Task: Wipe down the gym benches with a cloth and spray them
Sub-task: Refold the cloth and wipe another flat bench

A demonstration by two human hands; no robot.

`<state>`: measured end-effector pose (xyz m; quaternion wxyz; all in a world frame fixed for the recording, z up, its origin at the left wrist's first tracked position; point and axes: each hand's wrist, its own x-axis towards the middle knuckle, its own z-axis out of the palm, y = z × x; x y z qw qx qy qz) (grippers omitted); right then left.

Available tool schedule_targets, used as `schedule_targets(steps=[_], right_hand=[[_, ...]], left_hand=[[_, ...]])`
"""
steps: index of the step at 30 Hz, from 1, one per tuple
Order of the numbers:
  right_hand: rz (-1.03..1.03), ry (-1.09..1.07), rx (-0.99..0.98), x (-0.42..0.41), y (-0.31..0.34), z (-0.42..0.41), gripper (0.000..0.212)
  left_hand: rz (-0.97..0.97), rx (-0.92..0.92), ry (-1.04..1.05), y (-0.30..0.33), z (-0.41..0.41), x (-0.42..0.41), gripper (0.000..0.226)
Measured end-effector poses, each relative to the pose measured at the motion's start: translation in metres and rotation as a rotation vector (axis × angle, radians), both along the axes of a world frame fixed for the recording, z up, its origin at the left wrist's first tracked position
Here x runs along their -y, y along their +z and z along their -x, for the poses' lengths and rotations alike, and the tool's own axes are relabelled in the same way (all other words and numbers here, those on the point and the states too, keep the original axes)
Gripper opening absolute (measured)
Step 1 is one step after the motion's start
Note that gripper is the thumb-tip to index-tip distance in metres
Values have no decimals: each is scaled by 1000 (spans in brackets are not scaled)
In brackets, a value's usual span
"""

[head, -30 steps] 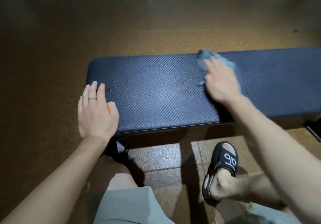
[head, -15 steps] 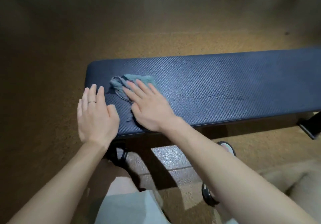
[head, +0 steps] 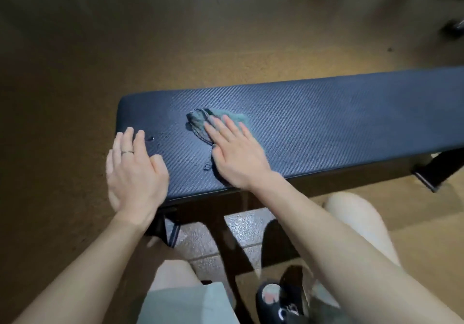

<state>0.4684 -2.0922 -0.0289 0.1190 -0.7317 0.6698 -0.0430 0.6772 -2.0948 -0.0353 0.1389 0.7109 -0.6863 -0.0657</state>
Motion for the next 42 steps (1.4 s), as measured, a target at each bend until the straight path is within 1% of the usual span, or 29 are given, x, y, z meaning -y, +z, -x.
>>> schedule_targets(steps=[1, 4, 5, 7, 10, 11, 13, 16, 19, 21, 24, 27, 29, 31, 33, 36, 38, 40, 42], right_hand=[[10, -76, -27, 3, -1, 32, 62], [20, -493, -109, 1, -2, 146, 71], [4, -586, -104, 0, -1, 172, 71], [-25, -694, -54, 10, 1, 189, 65], [-66, -821, -25, 42, 8, 171, 63], [-71, -804, -19, 57, 9, 160, 63], [-61, -658, -12, 83, 8, 128, 63], [-44, -296, 14, 103, 4, 40, 65], [-43, 7, 24, 85, 5, -43, 66], [-66, 185, 33, 71, 6, -56, 63], [-77, 391, 63, 46, 8, -26, 60], [-28, 455, 38, 3, 5, 26, 66], [-39, 480, -6, -6, 2, 44, 68], [-51, 496, -12, 15, 1, 35, 67], [-55, 486, -3, 57, 1, 6, 63], [-73, 400, 9, 125, 1, -40, 60], [-82, 358, 4, 142, 2, -57, 60], [-83, 348, 27, 124, 2, -55, 60], [-40, 402, 29, 72, 2, -40, 64]], left_hand=[[4, -3, 3, 0, 0, 0, 61], [6, -4, 11, 0, 2, -1, 61], [13, -1, 15, -1, 4, -1, 63], [13, -1, 25, 0, 5, -1, 67], [1, 12, 27, 1, 8, -3, 71], [1, 12, 35, 1, 9, -2, 70], [1, 14, 41, 1, 10, 0, 64], [-7, 0, 63, 0, 10, 2, 57], [13, -69, 105, 2, 7, 3, 54], [33, -118, 134, 4, 6, 4, 52], [19, -132, 167, 6, 7, 0, 52], [6, -145, 202, 10, 10, -1, 53], [11, -152, 256, 11, 13, -2, 54], [27, -139, 314, 12, 16, -3, 54], [28, -127, 377, 14, 18, -3, 54], [-48, -167, 454, 15, 20, -3, 55], [-108, -176, 470, 18, 19, -2, 56], [-139, -192, 442, 19, 14, -1, 56], [-160, -282, 425, 18, 3, -3, 55]])
